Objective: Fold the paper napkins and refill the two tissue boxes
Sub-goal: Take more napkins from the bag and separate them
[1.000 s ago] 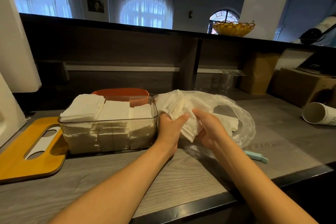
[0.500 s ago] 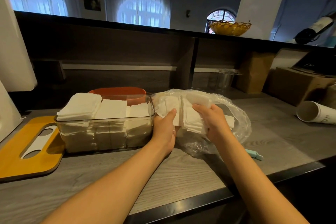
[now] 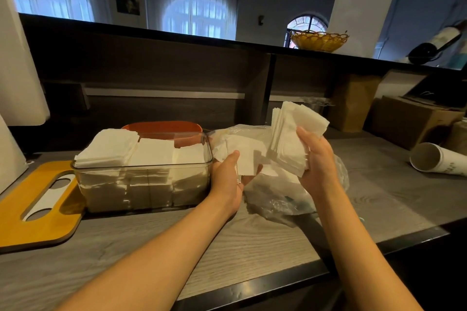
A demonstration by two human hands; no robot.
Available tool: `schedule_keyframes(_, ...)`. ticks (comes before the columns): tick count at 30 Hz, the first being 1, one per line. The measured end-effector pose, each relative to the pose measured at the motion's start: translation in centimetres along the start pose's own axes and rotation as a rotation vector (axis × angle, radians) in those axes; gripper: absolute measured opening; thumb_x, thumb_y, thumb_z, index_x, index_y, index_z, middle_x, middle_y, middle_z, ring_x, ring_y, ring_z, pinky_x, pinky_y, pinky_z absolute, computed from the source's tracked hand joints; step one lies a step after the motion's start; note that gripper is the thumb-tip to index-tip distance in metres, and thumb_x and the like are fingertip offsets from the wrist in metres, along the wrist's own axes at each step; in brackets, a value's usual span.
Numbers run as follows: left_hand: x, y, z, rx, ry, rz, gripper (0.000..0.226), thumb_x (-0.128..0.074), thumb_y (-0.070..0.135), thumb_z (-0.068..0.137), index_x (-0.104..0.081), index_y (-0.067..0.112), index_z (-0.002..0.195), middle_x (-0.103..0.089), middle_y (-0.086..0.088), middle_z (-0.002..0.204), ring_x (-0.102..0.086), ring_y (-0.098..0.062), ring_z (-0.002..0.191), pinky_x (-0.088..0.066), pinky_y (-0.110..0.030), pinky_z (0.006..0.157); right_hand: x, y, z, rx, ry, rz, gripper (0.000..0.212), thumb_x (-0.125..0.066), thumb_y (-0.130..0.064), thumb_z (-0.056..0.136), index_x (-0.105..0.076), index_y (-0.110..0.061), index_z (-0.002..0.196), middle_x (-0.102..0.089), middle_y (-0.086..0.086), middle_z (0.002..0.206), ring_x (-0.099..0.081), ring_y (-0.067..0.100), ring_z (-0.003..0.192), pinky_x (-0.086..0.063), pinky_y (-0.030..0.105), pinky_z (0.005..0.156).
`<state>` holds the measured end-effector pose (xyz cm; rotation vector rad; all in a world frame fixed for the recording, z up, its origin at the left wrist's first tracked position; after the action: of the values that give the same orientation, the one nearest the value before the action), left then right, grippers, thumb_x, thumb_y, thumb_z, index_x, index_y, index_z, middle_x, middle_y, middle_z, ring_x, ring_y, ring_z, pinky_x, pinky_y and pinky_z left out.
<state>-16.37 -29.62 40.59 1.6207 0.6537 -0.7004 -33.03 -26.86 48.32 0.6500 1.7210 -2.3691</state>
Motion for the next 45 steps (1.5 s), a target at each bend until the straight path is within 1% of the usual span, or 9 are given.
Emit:
schedule_keyframes(8, -0.1, 0.2, 0.1, -0.059, -0.001, 0.119, 0.029, -0.051, 0.026, 0.105, -0.059, 0.022, 0.132, -0.069, -0.005, 0.126, -0.065, -0.026, 0.116, -0.052, -0.049, 0.103, -0.8, 2.3, -0.4, -0.234, -0.134, -0.089, 0.053, -0.07, -0.019, 0.078, -0.056, -0.011, 0.128, -0.066, 0.011, 0.105, -0.071, 0.024, 0.09, -0.059, 0.038, 0.067)
schedule_keyframes(13, 0.1, 0.3, 0.5, -0.11, 0.026, 0.266, 0.011, -0.052, 0.025, 0.104, -0.057, 0.032, 0.111, -0.066, -0.004, 0.128, -0.064, -0.025, 0.118, -0.05, -0.052, 0.104, -1.6, 1.6, -0.5, -0.074, -0.205, -0.371, 0.049, -0.073, -0.025, 0.073, -0.059, -0.019, 0.119, -0.067, 0.009, 0.11, -0.067, 0.026, 0.1, -0.058, 0.036, 0.075)
schedule_keyframes(17, -0.1, 0.2, 0.3, -0.067, -0.017, 0.186, 0.03, -0.051, 0.021, 0.104, -0.055, 0.019, 0.134, -0.071, -0.008, 0.121, -0.069, -0.026, 0.11, -0.056, -0.048, 0.096, -2.1, 1.9, -0.7, -0.026, -0.214, -0.514, 0.028, -0.067, -0.01, 0.088, -0.061, -0.023, 0.113, -0.066, 0.003, 0.108, -0.064, 0.021, 0.1, -0.055, 0.024, 0.068)
schedule_keyframes(24, 0.4, 0.3, 0.6, -0.1, 0.032, 0.21, 0.026, -0.055, 0.021, 0.102, -0.057, 0.019, 0.128, -0.071, -0.008, 0.12, -0.069, -0.026, 0.109, -0.054, -0.05, 0.098, -2.0, 2.0, -0.7, -0.032, -0.24, -0.527, 0.038, -0.069, -0.021, 0.08, -0.06, -0.022, 0.117, -0.066, 0.002, 0.109, -0.064, 0.018, 0.098, -0.054, 0.024, 0.069)
schedule_keyframes(31, 0.7, 0.4, 0.4, -0.074, 0.073, 0.081, 0.021, -0.051, 0.016, 0.105, -0.054, 0.021, 0.124, -0.068, -0.002, 0.105, -0.068, -0.019, 0.092, -0.06, -0.032, 0.063, -0.8, 0.6, -0.3, -0.005, -0.201, -0.313, 0.044, -0.065, -0.019, 0.065, -0.065, -0.02, 0.11, -0.072, -0.005, 0.091, -0.07, 0.012, 0.084, -0.058, 0.03, 0.069)
schedule_keyframes(35, 0.7, 0.1, 0.5, -0.057, 0.083, 0.049, 0.017, -0.051, 0.02, 0.105, -0.053, 0.023, 0.121, -0.067, -0.004, 0.115, -0.067, -0.022, 0.099, -0.059, -0.042, 0.083, 1.2, 0.7, -0.2, -0.086, -0.045, -0.229, 0.038, -0.062, -0.016, 0.057, -0.07, -0.017, 0.094, -0.07, 0.0, 0.083, -0.065, 0.023, 0.086, -0.053, 0.038, 0.073)
schedule_keyframes(38, 0.6, 0.4, 0.5, -0.085, 0.088, 0.061, 0.023, -0.05, 0.019, 0.105, -0.052, 0.023, 0.128, -0.065, -0.004, 0.121, -0.066, -0.02, 0.101, -0.058, -0.04, 0.084, 2.8, 0.2, 0.0, -0.099, 0.075, 0.037, 0.042, -0.058, -0.014, 0.067, -0.065, -0.012, 0.108, -0.064, 0.008, 0.095, -0.064, 0.028, 0.086, -0.053, 0.04, 0.075)
schedule_keyframes(42, 0.9, 0.5, 0.7, -0.111, 0.106, 0.113, 0.019, -0.052, 0.021, 0.105, -0.056, 0.027, 0.122, -0.064, -0.002, 0.13, -0.063, -0.025, 0.117, -0.052, -0.048, 0.101, 1.6, -1.3, 0.0, -0.003, -0.091, 0.279, 0.027, -0.037, -0.003, 0.092, -0.059, -0.006, 0.107, -0.061, 0.004, 0.079, -0.066, 0.016, 0.065, -0.054, 0.028, 0.055)
schedule_keyframes(45, 0.7, 0.3, 0.8, -0.114, 0.081, 0.17, 0.015, -0.054, 0.024, 0.104, -0.057, 0.033, 0.115, -0.065, -0.002, 0.13, -0.063, -0.025, 0.117, -0.052, -0.05, 0.102, -0.8, 0.2, -0.4, -0.096, -0.301, -0.003, 0.043, -0.061, -0.012, 0.078, -0.058, -0.006, 0.12, -0.068, 0.007, 0.093, -0.07, 0.023, 0.083, -0.058, 0.033, 0.063)
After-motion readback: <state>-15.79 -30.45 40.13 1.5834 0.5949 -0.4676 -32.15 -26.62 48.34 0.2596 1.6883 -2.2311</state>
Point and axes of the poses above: each hand's wrist, its own z-axis towards the middle knuckle, its own x-axis out of the back of the hand, y = z × x, the point moved 9 cm from there along z, towards the middle knuckle
